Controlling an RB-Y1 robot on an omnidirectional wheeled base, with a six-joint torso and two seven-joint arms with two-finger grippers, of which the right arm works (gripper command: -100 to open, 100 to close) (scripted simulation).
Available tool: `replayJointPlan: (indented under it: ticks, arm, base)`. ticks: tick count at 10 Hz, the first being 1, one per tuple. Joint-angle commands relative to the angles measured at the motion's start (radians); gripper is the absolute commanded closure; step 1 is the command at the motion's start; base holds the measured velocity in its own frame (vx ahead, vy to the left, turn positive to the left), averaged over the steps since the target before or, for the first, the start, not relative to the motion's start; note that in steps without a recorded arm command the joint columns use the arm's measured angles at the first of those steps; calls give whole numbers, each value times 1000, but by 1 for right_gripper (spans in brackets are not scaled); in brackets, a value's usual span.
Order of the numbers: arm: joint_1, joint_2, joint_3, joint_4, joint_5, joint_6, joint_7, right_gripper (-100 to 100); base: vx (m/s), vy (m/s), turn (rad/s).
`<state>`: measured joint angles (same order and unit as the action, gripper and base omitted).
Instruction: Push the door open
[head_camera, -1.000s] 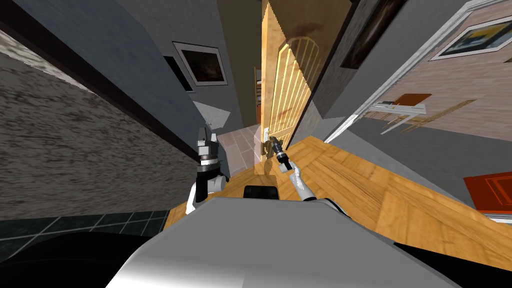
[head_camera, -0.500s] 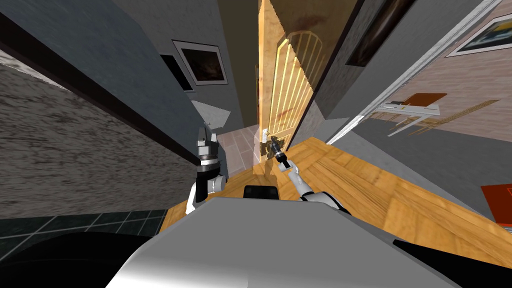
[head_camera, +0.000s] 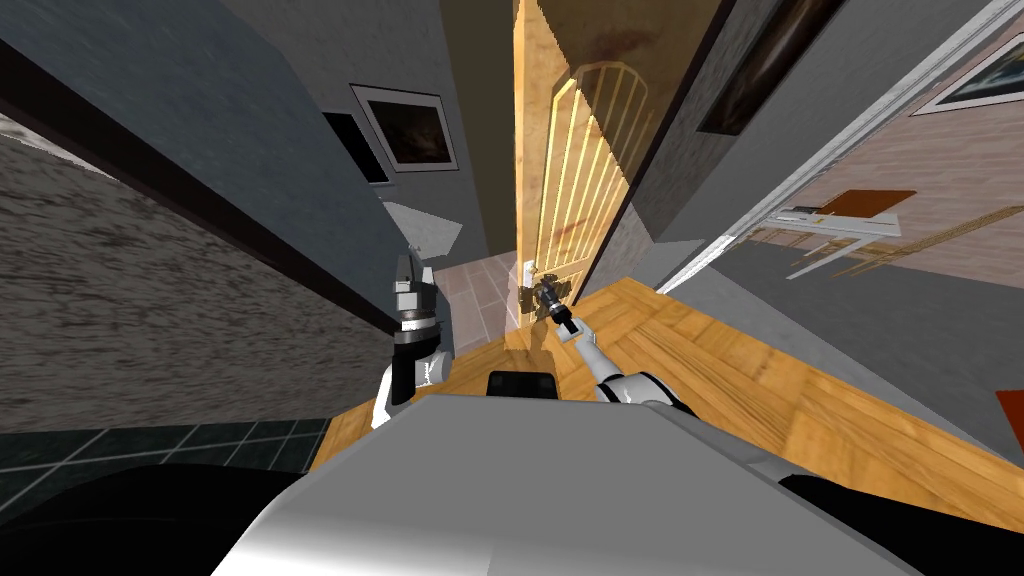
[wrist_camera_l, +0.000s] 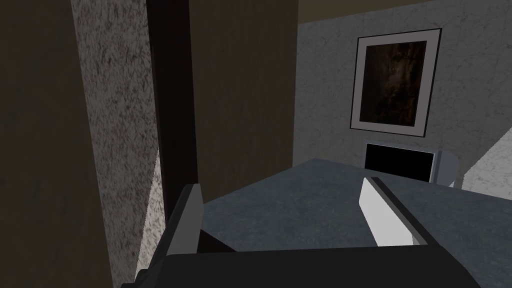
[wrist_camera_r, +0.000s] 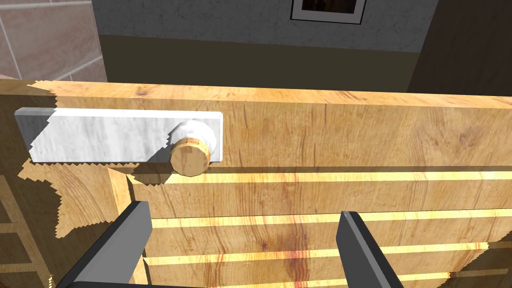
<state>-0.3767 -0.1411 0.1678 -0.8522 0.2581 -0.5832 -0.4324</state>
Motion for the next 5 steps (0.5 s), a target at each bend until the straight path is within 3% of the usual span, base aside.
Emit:
replayJointPlan:
  ticks: [1, 5]
  arm:
    - [-23, -1, 5, 47, 8, -1, -16, -100]
    - [-73, -5, 16, 136, 23, 0, -48, -100]
  base:
    - [76, -82, 47]
    - [66, -82, 37]
